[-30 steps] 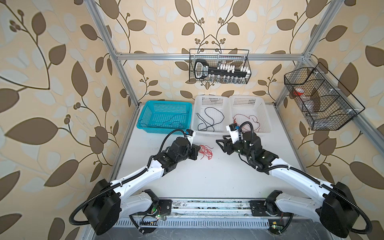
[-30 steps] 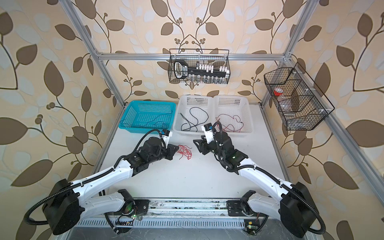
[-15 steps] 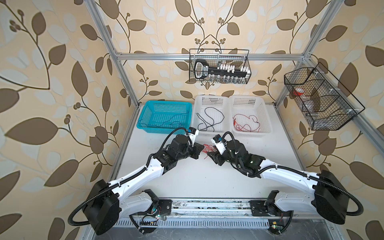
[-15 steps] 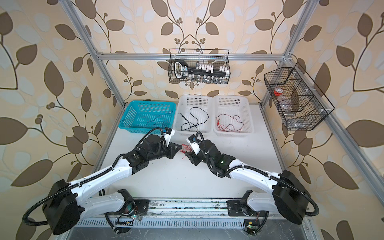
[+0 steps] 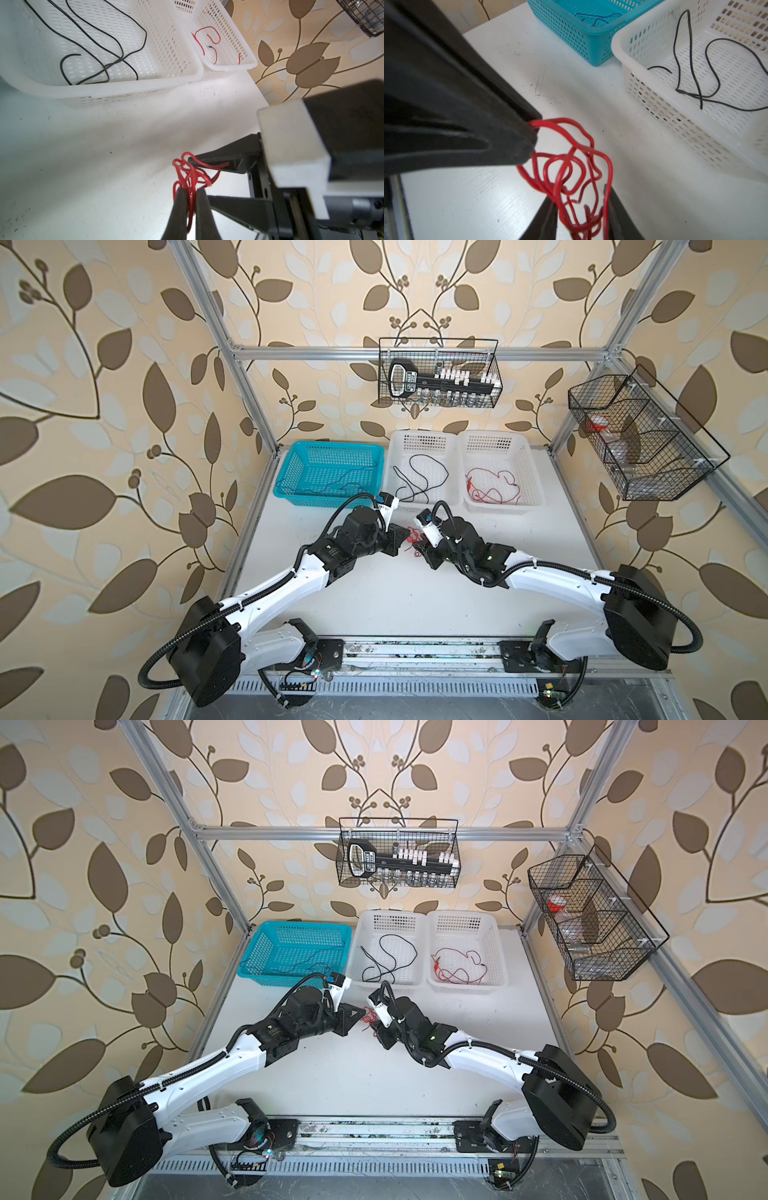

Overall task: Untangle the cables
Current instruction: 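Grasp the red tangle from the left gripper with the right gripper, then carry the red tangle into the white basket with the right gripper and release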

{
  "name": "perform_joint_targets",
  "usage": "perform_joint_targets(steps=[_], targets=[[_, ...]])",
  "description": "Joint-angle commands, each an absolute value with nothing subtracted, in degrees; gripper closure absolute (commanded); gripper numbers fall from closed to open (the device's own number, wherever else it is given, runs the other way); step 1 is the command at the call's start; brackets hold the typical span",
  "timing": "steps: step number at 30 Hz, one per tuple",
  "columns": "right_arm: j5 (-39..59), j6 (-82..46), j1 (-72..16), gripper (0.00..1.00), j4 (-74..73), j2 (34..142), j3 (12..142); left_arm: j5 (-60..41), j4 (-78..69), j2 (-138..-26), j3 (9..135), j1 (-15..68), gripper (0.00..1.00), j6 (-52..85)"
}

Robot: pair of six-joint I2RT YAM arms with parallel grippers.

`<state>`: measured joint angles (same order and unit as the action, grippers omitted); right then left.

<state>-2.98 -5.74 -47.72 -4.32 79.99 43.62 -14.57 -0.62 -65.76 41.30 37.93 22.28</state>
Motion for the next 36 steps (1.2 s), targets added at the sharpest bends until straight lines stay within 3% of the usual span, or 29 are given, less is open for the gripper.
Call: perform_joint_targets(steps=[1,11,16,21,22,24,25,36], targets=[[-4.9,-6.0,-46.9,0.79,-6.2,80.7,45.7,-22.1,-2.8,-65.2,43.9,40.0,1.0,23.4],[-4.0,-6.5,-45.4,0.97,-6.2,78.9,44.4,-21.2,-2.8,-65.3,43.6,40.0,1.0,23.2],[-3.6,-6.9,-44.7,1.0,-6.3,78.0,43.7,-19.4,-2.4,-65.5,43.5,40.0,0.96,23.2],[-3.2,-7.4,-43.9,1.0,-6.4,77.4,42.6,-16.2,-1.8,-64.8,43.1,40.0,0.66,23.3],[-3.1,-7.6,-43.7,1.0,-6.5,77.3,42.4,-15.6,-1.8,-64.6,43.0,40.0,0.55,23.4],[-3.0,-7.7,-43.3,1.0,-6.6,77.0,41.8,-14.6,-2.0,-64.0,42.3,39.9,0.14,23.4],[-2.9,-8.0,-43.1,1.0,-6.6,76.7,41.5,-14.2,-2.1,-63.7,42.0,40.0,0.03,23.4],[-3.6,-11.0,-30.7,1.0,-4.1,72.2,42.0,-5.9,0.3,-58.6,39.5,39.9,0.01,23.4]])
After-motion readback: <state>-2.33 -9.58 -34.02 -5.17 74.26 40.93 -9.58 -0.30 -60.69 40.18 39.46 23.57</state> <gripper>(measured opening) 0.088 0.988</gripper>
